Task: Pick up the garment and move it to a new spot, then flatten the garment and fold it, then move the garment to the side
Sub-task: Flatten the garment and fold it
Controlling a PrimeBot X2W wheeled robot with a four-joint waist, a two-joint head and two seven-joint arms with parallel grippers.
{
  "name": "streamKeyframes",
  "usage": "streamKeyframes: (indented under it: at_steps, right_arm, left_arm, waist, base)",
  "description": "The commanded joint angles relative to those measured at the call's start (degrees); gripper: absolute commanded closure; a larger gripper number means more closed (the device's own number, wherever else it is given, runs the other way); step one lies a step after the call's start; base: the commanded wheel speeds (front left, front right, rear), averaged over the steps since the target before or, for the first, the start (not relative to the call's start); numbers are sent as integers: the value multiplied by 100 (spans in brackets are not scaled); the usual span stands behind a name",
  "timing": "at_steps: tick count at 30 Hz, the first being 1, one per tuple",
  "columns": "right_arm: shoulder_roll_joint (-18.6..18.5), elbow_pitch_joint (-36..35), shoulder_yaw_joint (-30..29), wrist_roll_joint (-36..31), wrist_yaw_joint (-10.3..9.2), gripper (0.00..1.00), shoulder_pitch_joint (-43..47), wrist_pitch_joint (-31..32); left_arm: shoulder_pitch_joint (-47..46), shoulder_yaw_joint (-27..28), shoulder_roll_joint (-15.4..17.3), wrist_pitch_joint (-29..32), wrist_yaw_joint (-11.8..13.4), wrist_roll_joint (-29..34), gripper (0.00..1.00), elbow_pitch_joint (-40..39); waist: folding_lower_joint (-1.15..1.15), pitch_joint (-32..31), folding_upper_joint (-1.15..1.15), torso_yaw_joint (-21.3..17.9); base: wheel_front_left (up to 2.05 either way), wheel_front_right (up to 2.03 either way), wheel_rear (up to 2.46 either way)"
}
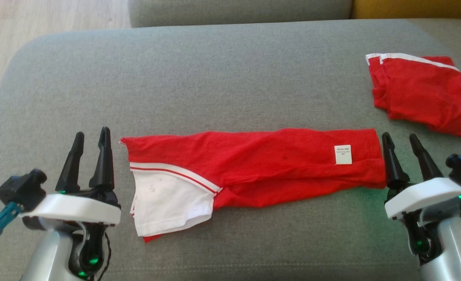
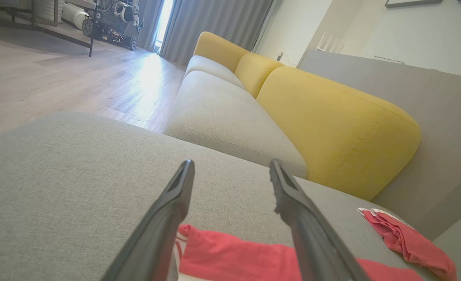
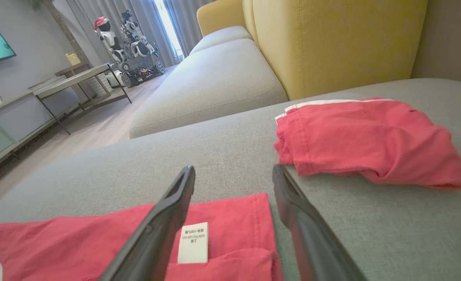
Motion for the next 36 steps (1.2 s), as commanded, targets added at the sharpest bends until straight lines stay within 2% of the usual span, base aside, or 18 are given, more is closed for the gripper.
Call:
streamKeyframes:
  at_steps: [1,11,18,21,26,27,28,29,36]
  right_arm:
    - [20,-114,20,-77,-5,0,-147,-38]
    - [578,893,-596,-674,-5,0,-555,126]
    - [693,1613,-897,-941,-5,0,-892,100]
    - [703,1785,-893,-980,-5,0,-949,116]
    - [716,2060,-447,-664,-5,0,-988,403]
    - [717,2070,-343,-570,-5,3,-982,448]
    - [718,2074,-276,-507,-5,62,-977,473]
    - [718,2076,-232,-468,-5,100,-973,487]
    - [506,2048,-666,-749,-5,100,-1065,311]
  left_arm:
    - [-244,282,39,-69,-60,90,0,-136]
    - [-354,577,-386,-70,-441,506,0,186]
    - [-436,651,-402,-70,-523,602,0,323]
    - [-439,682,-396,-70,-531,610,0,366]
    - [-471,687,-361,-70,-539,609,0,493]
    - [-486,687,-359,-70,-540,607,0,493]
    - [-497,686,-358,-70,-540,603,0,490]
    - [-505,684,-358,-70,-541,599,0,487]
    - [-486,670,-347,-70,-542,577,0,450]
  waist:
    - [0,40,0,27]
    - [0,356,0,167]
    - [0,464,0,250]
    - [0,469,0,264]
    - [0,463,0,259]
    - [0,461,0,257]
    - [0,458,0,253]
    - [0,454,0,249]
    - [0,396,0,190]
  base:
    - [0,0,0]
    - [0,0,0]
    - [0,0,0]
    - [0,0,0]
    - [0,0,0]
    - [0,0,0]
    - [0,0,0]
    - [0,0,0]
    - [0,0,0]
